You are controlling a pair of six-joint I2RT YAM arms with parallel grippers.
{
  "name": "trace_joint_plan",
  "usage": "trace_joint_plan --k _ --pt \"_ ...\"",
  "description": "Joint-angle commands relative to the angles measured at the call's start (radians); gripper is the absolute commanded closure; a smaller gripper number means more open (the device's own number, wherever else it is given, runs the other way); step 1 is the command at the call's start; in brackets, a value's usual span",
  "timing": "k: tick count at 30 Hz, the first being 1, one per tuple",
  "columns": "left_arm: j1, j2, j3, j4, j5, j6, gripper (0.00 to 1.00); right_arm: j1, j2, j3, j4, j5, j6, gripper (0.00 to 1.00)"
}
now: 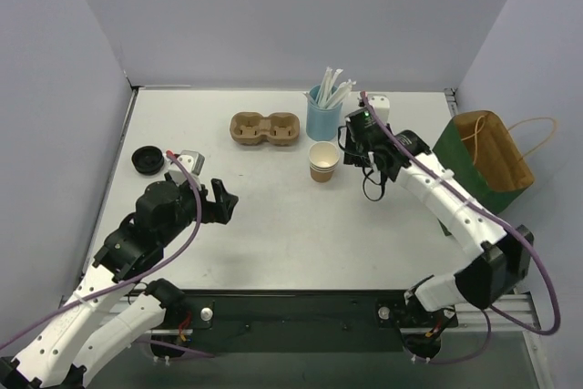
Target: Pack the takeout coffee
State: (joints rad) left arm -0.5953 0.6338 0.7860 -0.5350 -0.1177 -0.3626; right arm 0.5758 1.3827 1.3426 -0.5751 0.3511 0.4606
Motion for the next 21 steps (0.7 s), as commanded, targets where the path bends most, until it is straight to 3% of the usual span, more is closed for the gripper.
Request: trace_joint_plan --k 1,10,21 --pt "-0.008 0.003 0.012 0.02 -0.025 0.011 0.07 -0.025 0.139 0.099 0.003 -0.106 -0.04 0.6" --pt "-0.014 0.015 0.01 0.023 -0.022 0.011 0.07 -0.088 0.351 0.248 0.006 -0.17 -0.013 0.67" --pt "-0.015 0.027 0.013 0.024 -0.013 0.014 0.08 -0.108 0.446 0.271 0.021 -0.224 -0.011 0.71"
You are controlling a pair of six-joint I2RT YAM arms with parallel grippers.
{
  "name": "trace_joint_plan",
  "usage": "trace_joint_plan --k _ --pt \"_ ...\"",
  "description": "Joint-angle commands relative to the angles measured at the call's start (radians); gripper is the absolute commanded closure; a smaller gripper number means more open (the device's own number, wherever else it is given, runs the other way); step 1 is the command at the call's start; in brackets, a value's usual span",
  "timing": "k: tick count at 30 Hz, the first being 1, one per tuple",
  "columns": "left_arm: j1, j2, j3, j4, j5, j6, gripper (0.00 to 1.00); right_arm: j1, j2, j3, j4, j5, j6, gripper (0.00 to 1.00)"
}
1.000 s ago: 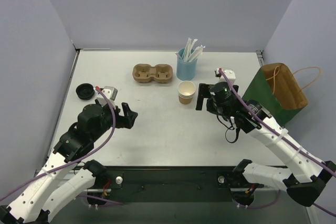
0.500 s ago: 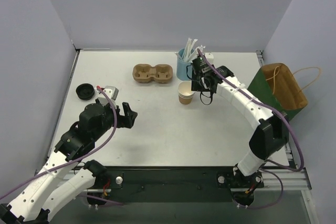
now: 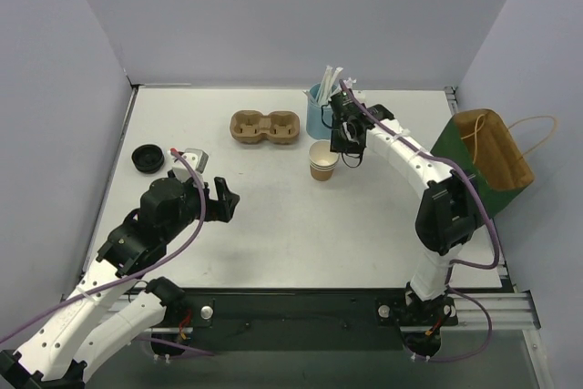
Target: Pack the takeout coffee
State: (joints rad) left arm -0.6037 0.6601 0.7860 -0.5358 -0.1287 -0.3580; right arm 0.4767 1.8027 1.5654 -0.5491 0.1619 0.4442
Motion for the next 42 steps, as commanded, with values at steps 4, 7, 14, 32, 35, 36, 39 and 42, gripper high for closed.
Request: trace_joint_plan --k 4,7,14,32,35,36,39,42 --pt "-0.008 0.003 0.012 0.027 0.003 0.01 0.08 -0.015 0.043 0.053 0.001 -0.051 0.007 0.74" --pt "-0.008 0.007 0.013 0.028 0.004 0.011 0.08 -0.018 0.046 0.05 0.001 -0.048 0.007 0.77" --pt "-0.007 0.006 0.012 0.027 0.004 0.01 0.08 -0.023 0.049 0.056 0.002 -0.058 0.002 0.84" --pt "-0.008 0.015 0.015 0.022 0.003 0.01 0.08 -0.053 0.044 0.064 0.002 -0.099 0.014 1.0" --pt "-0.008 0.012 0.013 0.022 0.001 0.008 0.08 -0.058 0.032 0.061 0.001 -0.113 0.021 1.0" --pt "-0.008 0.013 0.013 0.022 0.0 0.01 0.08 -0.058 0.023 0.061 0.002 -0.117 0.024 1.0" --pt "-0.008 0.012 0.013 0.023 -0.002 0.008 0.08 -0.064 0.006 0.059 0.005 -0.142 0.037 1.0" --pt "-0.008 0.013 0.013 0.022 -0.002 0.01 0.08 -0.072 -0.011 0.045 0.02 -0.185 0.054 1.0"
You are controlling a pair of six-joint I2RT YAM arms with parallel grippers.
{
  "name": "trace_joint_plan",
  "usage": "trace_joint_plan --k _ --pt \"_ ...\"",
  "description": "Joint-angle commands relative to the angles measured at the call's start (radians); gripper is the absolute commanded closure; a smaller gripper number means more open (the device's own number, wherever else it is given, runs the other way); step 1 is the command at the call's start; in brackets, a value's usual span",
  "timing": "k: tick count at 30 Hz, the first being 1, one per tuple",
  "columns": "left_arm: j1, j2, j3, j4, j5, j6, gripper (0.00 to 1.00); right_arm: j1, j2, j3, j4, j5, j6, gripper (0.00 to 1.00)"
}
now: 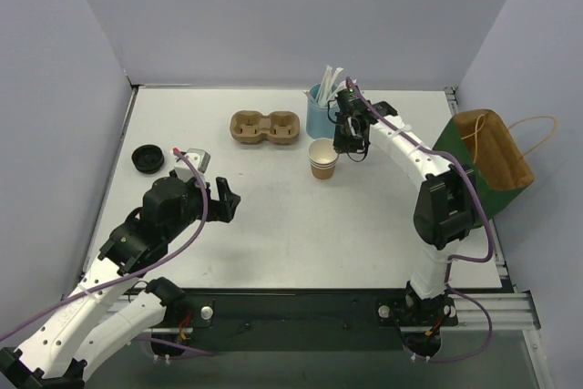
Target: Pack the takeout coffee
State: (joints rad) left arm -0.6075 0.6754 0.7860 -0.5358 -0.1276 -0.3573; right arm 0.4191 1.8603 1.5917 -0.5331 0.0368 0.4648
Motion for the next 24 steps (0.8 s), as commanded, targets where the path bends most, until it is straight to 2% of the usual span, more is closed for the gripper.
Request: trace_joint_plan --k 1,8,11,14,17,24 --pt "-0.005 0.0 0.013 0.022 -0.003 0.009 0.08 -0.017 -0.075 0.013 0.013 -0.069 0.038 1.0" --pt "-0.006 0.003 0.013 0.02 -0.006 0.008 0.08 -0.037 -0.151 -0.006 0.051 -0.092 0.078 1.0" --pt "-0.008 0.004 0.013 0.02 -0.006 0.008 0.08 -0.049 -0.202 -0.076 0.122 -0.129 0.1 1.0" --pt "-0.011 0.006 0.013 0.017 -0.012 0.006 0.08 -0.057 -0.233 -0.216 0.215 -0.132 0.133 1.0" --pt "-0.012 0.006 0.012 0.02 -0.014 0.006 0.08 -0.04 -0.207 -0.165 0.136 -0.071 0.075 1.0" --pt "-0.017 0.018 0.019 0.013 -0.01 0.003 0.08 -0.109 -0.271 -0.225 0.246 -0.282 0.166 1.0"
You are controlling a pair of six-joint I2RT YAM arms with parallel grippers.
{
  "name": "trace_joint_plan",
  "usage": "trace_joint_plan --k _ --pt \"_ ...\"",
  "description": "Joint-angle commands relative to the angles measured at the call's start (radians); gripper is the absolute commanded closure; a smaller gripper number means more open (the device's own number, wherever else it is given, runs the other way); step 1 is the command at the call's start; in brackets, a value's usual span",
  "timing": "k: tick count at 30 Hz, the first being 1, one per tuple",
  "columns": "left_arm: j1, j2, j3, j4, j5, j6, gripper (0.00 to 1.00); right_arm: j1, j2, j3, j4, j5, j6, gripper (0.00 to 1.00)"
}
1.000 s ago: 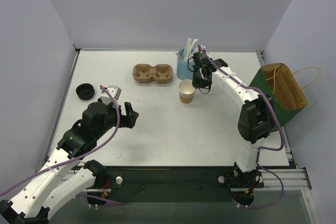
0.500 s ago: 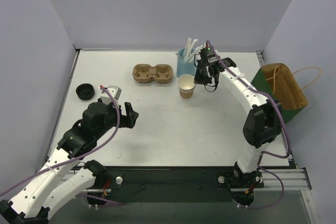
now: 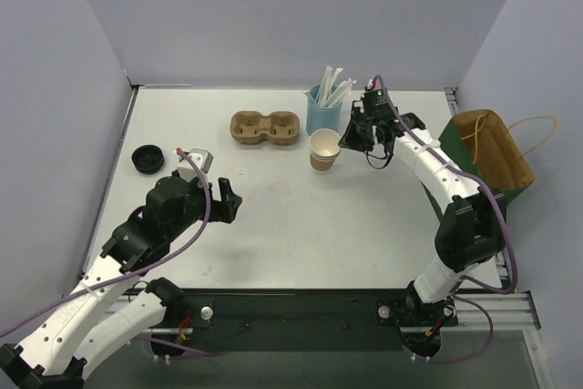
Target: Pack the takeout coffee
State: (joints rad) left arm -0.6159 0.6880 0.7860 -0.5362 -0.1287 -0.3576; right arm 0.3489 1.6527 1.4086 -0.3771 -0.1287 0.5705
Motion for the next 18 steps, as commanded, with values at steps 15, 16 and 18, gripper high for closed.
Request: trace_joint_plan --k 15,16,18 --pt "-0.022 0.021 0.022 0.007 -0.009 0.0 0.08 -0.048 -0.077 -0.105 0.124 -0.108 0.049 1.0" --pt "-0.022 0.024 0.021 0.007 -0.009 0.0 0.08 -0.048 -0.079 -0.111 0.113 -0.089 0.034 1.0" --pt "-0.024 0.024 0.022 0.007 -0.009 0.0 0.08 -0.047 -0.08 -0.106 0.096 -0.042 0.02 1.0"
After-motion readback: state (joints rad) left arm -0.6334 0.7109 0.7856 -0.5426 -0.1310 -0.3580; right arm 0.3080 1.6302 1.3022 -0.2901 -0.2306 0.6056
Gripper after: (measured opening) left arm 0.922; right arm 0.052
